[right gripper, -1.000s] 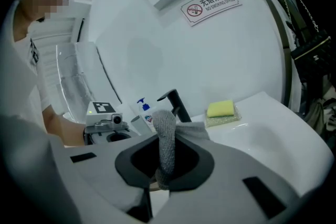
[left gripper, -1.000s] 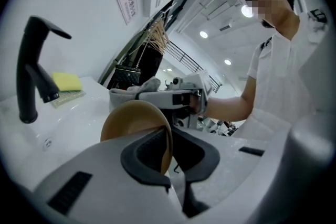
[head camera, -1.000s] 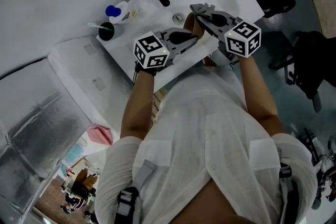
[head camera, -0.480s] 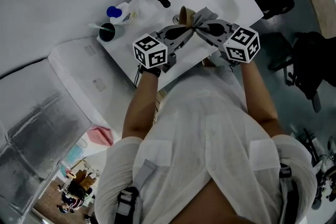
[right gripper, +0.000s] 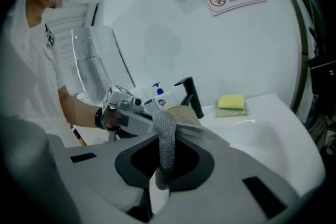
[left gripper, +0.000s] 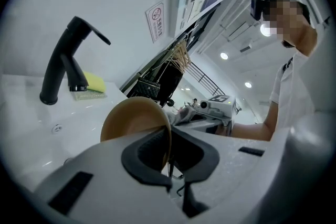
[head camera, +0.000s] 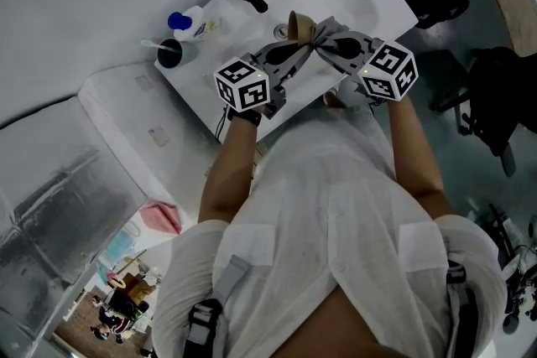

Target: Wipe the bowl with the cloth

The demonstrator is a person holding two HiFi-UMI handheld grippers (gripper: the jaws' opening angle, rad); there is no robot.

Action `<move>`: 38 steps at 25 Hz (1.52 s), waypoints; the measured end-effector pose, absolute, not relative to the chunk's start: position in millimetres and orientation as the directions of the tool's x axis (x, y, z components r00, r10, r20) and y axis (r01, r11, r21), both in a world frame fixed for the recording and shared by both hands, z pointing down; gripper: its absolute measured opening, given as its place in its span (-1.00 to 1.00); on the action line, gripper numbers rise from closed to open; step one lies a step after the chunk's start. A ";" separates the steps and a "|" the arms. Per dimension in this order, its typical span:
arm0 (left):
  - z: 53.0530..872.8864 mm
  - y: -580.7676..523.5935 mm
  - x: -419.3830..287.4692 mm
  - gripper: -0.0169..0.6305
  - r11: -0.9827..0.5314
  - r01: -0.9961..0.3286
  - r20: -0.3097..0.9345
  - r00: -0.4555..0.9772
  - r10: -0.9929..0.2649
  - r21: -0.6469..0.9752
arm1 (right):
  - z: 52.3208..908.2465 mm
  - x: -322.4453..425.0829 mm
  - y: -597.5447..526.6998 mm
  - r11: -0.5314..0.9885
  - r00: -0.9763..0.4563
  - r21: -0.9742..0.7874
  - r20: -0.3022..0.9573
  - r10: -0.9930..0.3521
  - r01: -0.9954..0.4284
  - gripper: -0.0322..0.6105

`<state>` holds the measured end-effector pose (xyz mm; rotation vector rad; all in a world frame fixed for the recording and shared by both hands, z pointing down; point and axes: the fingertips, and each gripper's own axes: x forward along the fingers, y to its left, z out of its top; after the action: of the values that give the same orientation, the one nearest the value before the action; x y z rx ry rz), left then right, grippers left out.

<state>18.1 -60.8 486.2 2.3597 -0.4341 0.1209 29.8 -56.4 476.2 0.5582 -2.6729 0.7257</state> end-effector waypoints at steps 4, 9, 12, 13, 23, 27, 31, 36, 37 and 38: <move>482.7 -56.7 22.2 -0.90 -0.680 -0.326 0.195 0.944 -0.265 0.657 | 462.8 33.8 -64.2 0.772 -0.890 -0.454 0.315 -0.328 -0.445 -0.78; 479.3 -40.3 31.1 -0.89 -0.740 -0.271 0.211 0.961 -0.177 0.616 | 449.4 33.5 -68.9 0.760 -0.908 -0.497 0.243 -0.341 -0.418 -0.78; 475.4 -30.9 33.7 -0.89 -0.778 -0.235 0.221 0.967 -0.127 0.582 | 448.3 37.3 -75.4 0.743 -0.900 -0.508 0.237 -0.365 -0.435 -0.78; 473.7 -27.9 34.0 -0.89 -0.788 -0.223 0.221 0.969 -0.113 0.575 | 448.9 38.8 -77.8 0.734 -0.897 -0.516 0.237 -0.374 -0.442 -0.78; 457.5 5.5 28.9 -0.88 -0.848 -0.067 0.216 0.975 0.057 0.525 | 464.4 44.2 -82.4 0.675 -0.905 -0.604 0.265 -0.332 -0.424 -0.78; 455.6 15.0 28.6 -0.88 -0.854 -0.034 0.223 0.970 0.097 0.519 | 476.2 46.0 -82.4 0.681 -0.888 -0.571 0.319 -0.330 -0.458 -0.78; 476.5 7.1 24.9 -0.89 -0.869 -0.128 0.315 0.949 0.034 0.479 | 491.1 52.3 -87.1 0.705 -0.824 -0.444 0.417 -0.383 -0.552 -0.78; 509.9 -18.1 16.2 -0.89 -0.879 -0.277 0.453 0.888 -0.080 0.388 | 486.3 60.7 -94.9 0.699 -0.778 -0.359 0.406 -0.480 -0.619 -0.78; 513.1 -22.8 15.0 -0.89 -0.873 -0.300 0.460 0.882 -0.101 0.384 | 484.9 61.2 -95.6 0.696 -0.774 -0.353 0.400 -0.491 -0.625 -0.78; 513.8 -28.1 14.1 -0.89 -0.860 -0.325 0.451 0.883 -0.127 0.394 | 483.6 61.7 -96.0 0.694 -0.770 -0.348 0.395 -0.501 -0.630 -0.78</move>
<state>14.1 -28.1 513.8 2.5818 -0.3289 0.5752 61.7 -96.0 483.6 0.8995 -2.6363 0.6870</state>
